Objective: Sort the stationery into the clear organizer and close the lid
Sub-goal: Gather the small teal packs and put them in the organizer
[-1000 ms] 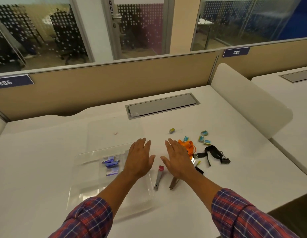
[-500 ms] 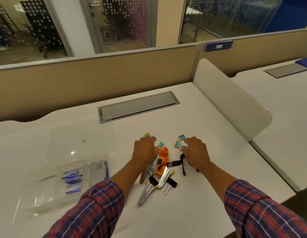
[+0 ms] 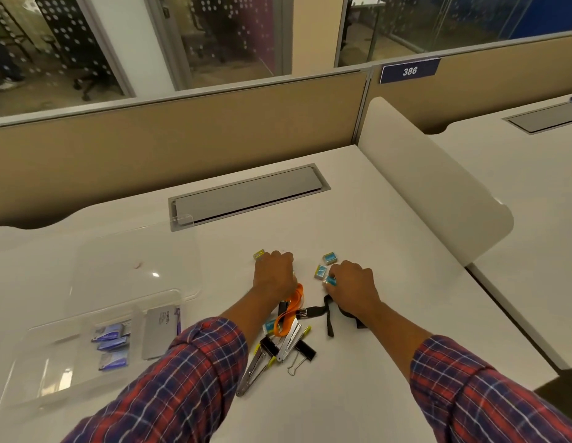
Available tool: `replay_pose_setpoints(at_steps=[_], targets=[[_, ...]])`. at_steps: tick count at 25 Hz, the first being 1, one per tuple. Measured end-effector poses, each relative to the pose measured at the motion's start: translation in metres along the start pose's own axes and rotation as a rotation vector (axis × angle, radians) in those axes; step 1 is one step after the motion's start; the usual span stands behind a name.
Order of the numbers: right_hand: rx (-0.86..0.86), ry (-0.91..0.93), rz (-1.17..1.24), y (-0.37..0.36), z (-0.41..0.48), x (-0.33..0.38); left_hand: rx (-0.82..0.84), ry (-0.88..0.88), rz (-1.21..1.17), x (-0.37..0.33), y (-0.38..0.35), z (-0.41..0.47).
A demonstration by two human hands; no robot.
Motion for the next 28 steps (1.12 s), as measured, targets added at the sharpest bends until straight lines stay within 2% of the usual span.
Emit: replay_pose_setpoints(at_steps=[2,4,6,11,13,15,16,17,19,21,23,25,28], targets=[[0.019,-0.023,0.047,-0.001,0.002,-0.003,0.025,0.002,0.009,-0.002,-0.005,0.003],[0.026,-0.08,0.198,0.001,0.001,-0.009,0.026,-0.008,-0.008,-0.004,-0.007,0.005],[0.02,-0.16,0.502,0.007,-0.001,-0.018,-0.019,0.015,-0.136,-0.001,-0.003,0.006],[0.095,-0.361,1.442,0.014,-0.004,-0.022,-0.203,0.116,-0.571,0.026,0.022,0.0],[0.135,-0.386,1.711,0.016,-0.002,-0.02,-0.276,0.188,-0.666,0.044,0.031,0.0],[0.169,-0.407,1.821,0.016,0.002,-0.02,-0.323,0.264,-0.698,0.064,0.034,0.0],[0.154,-0.406,1.75,0.018,0.006,-0.023,-0.338,0.281,-0.686,0.072,0.034,0.001],[0.115,-0.374,1.575,0.022,0.012,-0.028,-0.34,0.289,-0.654,0.078,0.034,0.002],[0.003,-0.248,1.1,0.034,0.024,-0.034,-0.296,0.298,-0.494,0.086,0.029,0.006],[-0.059,-0.08,0.751,0.04,0.033,-0.027,-0.206,0.286,-0.304,0.09,0.018,0.011],[-0.031,0.028,0.514,0.031,0.04,-0.021,-0.135,0.238,-0.188,0.089,0.006,0.014],[0.011,0.055,0.312,0.019,0.046,-0.023,-0.094,0.177,-0.102,0.084,-0.005,0.015],[0.012,0.085,0.183,0.006,0.051,-0.023,-0.089,0.148,-0.076,0.079,-0.013,0.014]])
Point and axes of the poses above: each hand's wrist, its own z-axis towards the middle knuckle, its own y-axis out of the back of the hand, x = y × z, the point moved 10 cm from there along z, towards the middle knuckle, and after that the axes turned 6 degrees about z, right-handed, at the moved point
